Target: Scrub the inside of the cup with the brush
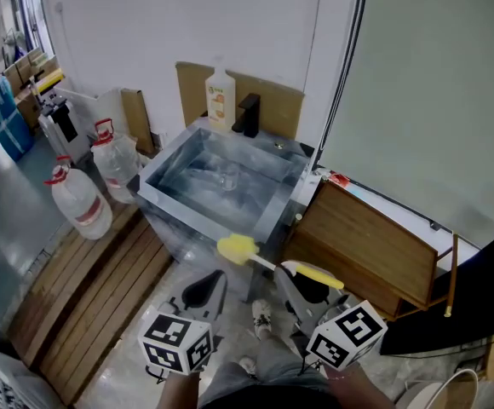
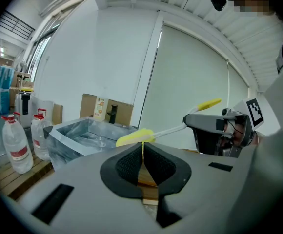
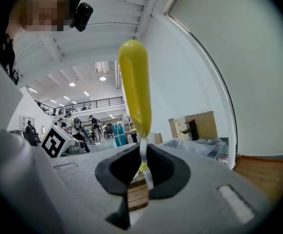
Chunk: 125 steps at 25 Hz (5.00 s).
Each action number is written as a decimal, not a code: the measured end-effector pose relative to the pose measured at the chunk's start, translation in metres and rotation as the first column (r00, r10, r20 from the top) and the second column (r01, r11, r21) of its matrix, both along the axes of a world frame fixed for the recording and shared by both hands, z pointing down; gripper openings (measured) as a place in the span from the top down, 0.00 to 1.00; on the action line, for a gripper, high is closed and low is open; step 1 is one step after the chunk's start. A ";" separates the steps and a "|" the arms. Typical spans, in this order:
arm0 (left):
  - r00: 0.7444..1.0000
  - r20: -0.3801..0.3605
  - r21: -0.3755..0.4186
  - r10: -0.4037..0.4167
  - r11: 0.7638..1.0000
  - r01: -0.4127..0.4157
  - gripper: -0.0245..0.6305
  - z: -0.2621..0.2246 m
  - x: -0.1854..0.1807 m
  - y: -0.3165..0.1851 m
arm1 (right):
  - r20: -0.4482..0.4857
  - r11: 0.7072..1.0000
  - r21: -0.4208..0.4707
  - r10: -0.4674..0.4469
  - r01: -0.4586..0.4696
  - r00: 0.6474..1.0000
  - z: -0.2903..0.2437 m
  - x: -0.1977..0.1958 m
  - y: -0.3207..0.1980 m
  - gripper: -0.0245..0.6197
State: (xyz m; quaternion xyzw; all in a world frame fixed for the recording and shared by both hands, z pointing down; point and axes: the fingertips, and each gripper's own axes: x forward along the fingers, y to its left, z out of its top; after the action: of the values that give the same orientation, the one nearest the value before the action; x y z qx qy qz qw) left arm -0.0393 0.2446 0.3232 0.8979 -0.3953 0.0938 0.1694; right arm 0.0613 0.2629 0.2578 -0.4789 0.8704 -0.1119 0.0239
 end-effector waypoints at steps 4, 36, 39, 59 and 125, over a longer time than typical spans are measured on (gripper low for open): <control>1.000 -0.003 0.000 -0.013 1.000 0.013 0.93 0.000 0.000 -0.024 | 0.004 1.000 0.000 -0.019 0.019 1.000 0.001 -0.002 -0.029 0.91; 0.984 0.029 0.009 -0.174 0.985 0.174 0.93 0.001 0.042 -0.270 | 0.014 0.977 -0.012 -0.212 0.212 0.977 0.015 0.039 -0.288 0.91; 0.984 0.031 -0.003 -0.173 0.985 0.173 0.93 0.003 0.044 -0.274 | 0.020 0.976 -0.019 -0.216 0.216 0.976 0.016 0.039 -0.293 0.91; 0.998 0.047 -0.097 -0.049 0.994 0.054 0.93 0.027 0.015 -0.315 | 0.024 0.992 -0.103 -0.064 0.066 0.998 0.035 0.033 -0.332 0.91; 0.854 0.278 -0.498 0.439 0.827 -0.262 0.87 0.233 0.042 -0.397 | -0.294 0.952 -0.297 -0.166 0.075 0.941 0.114 0.006 -0.423 0.91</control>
State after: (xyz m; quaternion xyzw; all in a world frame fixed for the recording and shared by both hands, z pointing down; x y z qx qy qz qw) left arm 0.0031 -0.1528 0.5563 0.8575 -0.2134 0.3837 0.2682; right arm 0.0676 -0.1599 0.3720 -0.4345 0.8659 -0.1580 -0.1908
